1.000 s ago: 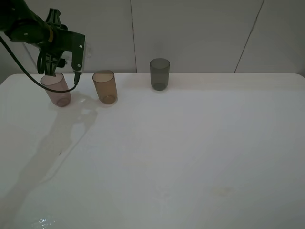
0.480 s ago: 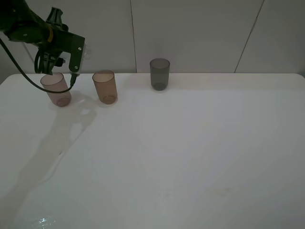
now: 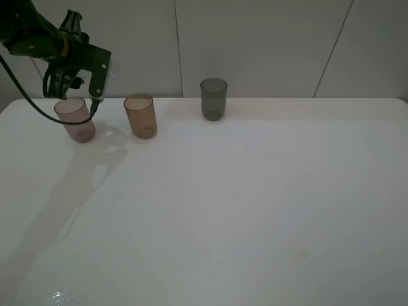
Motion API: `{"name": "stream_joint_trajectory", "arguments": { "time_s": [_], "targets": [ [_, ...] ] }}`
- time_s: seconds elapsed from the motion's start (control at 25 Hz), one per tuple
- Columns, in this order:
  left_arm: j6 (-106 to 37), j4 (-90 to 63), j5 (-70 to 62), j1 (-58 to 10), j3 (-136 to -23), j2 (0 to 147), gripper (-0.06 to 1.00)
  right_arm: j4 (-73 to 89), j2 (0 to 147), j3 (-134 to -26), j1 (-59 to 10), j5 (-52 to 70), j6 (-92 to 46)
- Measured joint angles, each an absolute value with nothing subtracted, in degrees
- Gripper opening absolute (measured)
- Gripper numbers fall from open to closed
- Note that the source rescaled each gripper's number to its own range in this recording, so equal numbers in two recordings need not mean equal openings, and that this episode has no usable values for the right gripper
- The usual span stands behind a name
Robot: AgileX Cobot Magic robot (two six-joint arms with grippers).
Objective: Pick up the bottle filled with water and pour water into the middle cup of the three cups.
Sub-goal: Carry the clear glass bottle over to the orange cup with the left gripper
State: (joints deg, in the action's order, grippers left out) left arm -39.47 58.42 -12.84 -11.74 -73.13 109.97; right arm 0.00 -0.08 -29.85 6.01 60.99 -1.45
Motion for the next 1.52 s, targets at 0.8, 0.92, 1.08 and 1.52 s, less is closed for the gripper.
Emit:
{"name": "stream_joint_trajectory", "arguments": {
  "time_s": [0.8, 0.92, 1.08, 1.52],
  "targets": [
    [-41.57, 61.93, -11.78, -11.72, -73.13, 110.03, 0.01, 0.00, -0.08, -29.85, 6.01, 60.99, -1.45],
    [-41.63, 62.53, -11.78, -11.72, -73.40, 110.62, 0.01, 0.00, -0.08, -29.85, 6.01, 60.99, -1.45],
    [-41.63, 62.57, -11.70, -11.72, -73.92, 112.13, 0.01, -0.34, -0.08, -29.85, 6.01, 60.99, -1.45],
    [-42.82, 62.79, -9.23, -11.72, -74.28, 112.99, 0.01, 0.00, -0.08, -29.85, 6.01, 60.99, -1.45]
  ]
}}
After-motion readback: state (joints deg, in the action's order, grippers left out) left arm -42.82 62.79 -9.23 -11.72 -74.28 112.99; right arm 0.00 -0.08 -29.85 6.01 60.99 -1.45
